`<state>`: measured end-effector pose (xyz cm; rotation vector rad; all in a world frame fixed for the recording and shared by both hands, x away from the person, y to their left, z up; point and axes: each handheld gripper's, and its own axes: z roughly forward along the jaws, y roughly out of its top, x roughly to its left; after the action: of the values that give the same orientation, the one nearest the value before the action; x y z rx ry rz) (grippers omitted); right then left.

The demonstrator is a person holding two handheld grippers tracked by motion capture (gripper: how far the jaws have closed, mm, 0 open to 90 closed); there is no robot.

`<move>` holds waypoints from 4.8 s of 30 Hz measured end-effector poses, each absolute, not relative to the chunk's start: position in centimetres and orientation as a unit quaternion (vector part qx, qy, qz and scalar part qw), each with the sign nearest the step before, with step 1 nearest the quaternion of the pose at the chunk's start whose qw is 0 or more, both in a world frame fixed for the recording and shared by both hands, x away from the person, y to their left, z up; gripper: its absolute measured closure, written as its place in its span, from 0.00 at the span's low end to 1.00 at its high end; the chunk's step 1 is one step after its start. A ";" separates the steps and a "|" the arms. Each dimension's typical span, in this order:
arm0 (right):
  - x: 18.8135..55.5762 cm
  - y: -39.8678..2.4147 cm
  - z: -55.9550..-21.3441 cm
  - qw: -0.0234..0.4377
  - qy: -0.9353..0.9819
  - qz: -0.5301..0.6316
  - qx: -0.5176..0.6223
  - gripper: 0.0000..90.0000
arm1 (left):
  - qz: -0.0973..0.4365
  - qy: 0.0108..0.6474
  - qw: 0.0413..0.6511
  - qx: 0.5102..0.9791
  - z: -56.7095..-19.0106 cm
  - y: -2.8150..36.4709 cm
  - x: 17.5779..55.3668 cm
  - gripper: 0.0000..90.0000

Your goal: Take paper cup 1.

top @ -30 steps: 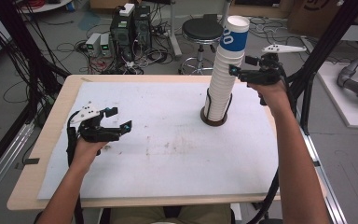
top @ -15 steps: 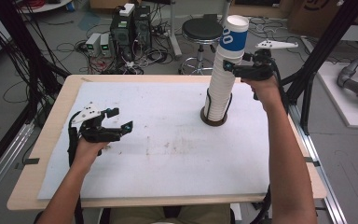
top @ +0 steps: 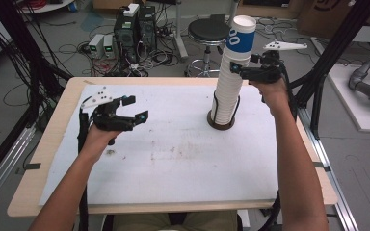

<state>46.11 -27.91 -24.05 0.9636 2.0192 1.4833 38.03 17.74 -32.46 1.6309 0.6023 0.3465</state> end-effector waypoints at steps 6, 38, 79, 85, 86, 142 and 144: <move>46.1 -28.1 -24.0 0.226 0.735 0.537 0.346 0.18 | 0.140 0.219 0.647 0.717 -27.6 14.7 41.3 0.16; 45.9 -28.1 -23.9 0.229 0.739 0.532 0.345 0.19 | 0.117 0.160 0.649 0.734 -17.8 -1.8 49.7 0.16; 45.4 -28.1 -23.7 0.230 0.745 0.525 0.340 0.19 | 0.136 0.161 0.685 0.697 -12.5 -6.0 49.3 0.28; 45.4 -28.0 -23.7 0.235 0.744 0.522 0.344 0.19 | 0.137 0.164 0.703 0.678 -11.2 -4.3 48.7 0.28; 45.3 -28.0 -23.7 0.236 0.744 0.521 0.345 0.19 | 0.138 0.163 0.701 0.680 -11.0 -3.7 48.5 0.28; 34.3 -29.0 -36.2 0.195 0.770 0.512 0.327 0.18 | 0.163 0.233 0.639 0.714 -32.6 18.6 36.7 0.28; 34.1 -28.8 -36.6 0.195 0.771 0.511 0.327 0.18 | 0.163 0.237 0.639 0.714 -32.8 18.6 36.5 0.28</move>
<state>34.10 -28.78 -36.56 0.9168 2.1602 1.4318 36.53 18.63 -32.84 1.6287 0.5400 0.3715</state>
